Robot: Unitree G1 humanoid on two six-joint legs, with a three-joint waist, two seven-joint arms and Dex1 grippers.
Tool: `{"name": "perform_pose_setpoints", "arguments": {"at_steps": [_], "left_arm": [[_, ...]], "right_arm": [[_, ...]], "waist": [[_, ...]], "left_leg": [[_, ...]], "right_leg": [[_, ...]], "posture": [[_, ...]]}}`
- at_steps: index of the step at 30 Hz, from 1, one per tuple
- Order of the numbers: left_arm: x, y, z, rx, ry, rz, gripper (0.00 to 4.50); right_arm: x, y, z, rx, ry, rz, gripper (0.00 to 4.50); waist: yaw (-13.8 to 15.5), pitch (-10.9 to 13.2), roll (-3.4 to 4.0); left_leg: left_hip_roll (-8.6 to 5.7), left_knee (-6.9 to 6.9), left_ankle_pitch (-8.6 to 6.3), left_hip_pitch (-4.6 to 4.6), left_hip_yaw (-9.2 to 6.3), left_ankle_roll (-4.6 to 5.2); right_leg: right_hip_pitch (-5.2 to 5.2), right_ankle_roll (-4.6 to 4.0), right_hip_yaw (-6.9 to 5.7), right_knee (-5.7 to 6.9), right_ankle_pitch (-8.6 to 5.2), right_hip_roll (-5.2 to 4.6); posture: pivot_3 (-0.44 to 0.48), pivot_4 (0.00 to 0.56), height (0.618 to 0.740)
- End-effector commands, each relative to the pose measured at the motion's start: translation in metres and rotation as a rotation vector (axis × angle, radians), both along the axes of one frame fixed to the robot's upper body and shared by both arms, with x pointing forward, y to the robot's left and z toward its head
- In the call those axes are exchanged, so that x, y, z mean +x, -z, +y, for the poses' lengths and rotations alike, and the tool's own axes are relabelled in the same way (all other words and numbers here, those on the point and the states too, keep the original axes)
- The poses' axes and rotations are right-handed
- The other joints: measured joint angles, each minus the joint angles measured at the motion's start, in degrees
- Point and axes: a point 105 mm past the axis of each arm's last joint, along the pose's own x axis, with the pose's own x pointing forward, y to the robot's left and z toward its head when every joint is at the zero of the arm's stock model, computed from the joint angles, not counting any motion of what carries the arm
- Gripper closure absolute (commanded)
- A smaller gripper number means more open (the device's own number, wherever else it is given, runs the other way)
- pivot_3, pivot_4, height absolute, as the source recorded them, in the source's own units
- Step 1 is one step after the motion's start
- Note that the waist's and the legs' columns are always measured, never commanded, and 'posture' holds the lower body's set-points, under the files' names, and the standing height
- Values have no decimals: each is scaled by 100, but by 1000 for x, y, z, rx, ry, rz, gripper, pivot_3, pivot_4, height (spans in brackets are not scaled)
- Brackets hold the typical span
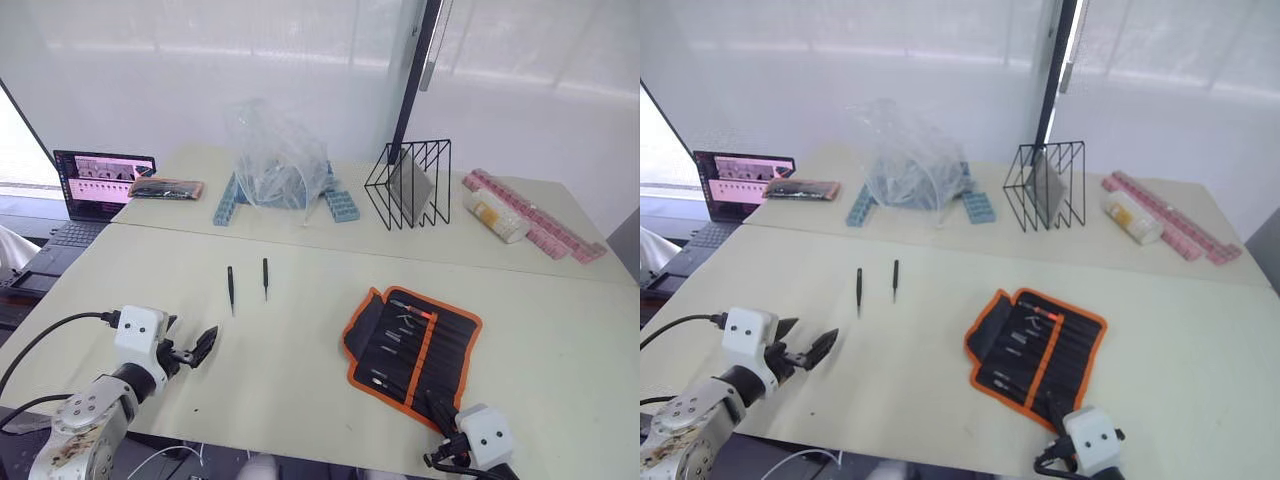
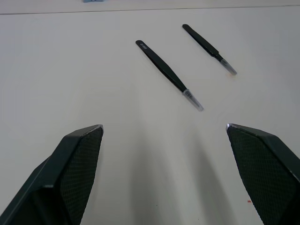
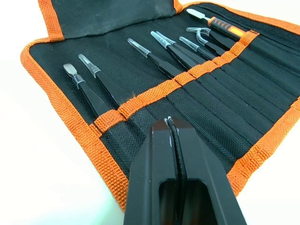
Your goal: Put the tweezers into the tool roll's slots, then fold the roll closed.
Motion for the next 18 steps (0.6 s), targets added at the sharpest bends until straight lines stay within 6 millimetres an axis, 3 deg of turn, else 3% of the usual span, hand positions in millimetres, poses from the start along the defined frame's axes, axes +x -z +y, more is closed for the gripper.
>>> {"name": "perform_pose_setpoints", "arguments": {"at_steps": [1,8,18], "left_arm": [[12,-3,-7,-4,-39,-12,31],[36,13,-31,21,-94,43,31],[78,49,-33,60,-249,151,31]], "right_arm": [[-13,35,-8,-12,27,156,4500],[-8,32,-7,-8,35,133,4500],[4,20,-4,-10,42,103,4500]], "waist": [[0,-1,-5],[-5,-3,-11],[11,-4,1]], "left_leg": [[0,0,0,1,-1,-1],[-8,0,5,22,2,-2],[-19,-4,8,28,2,-13]], "right_leg": [[0,0,3,-1,0,0],[-2,16,8,1,13,12],[-1,52,-9,-2,36,11]], "posture": [[0,150,720],[0,150,720],[0,150,720]]}}
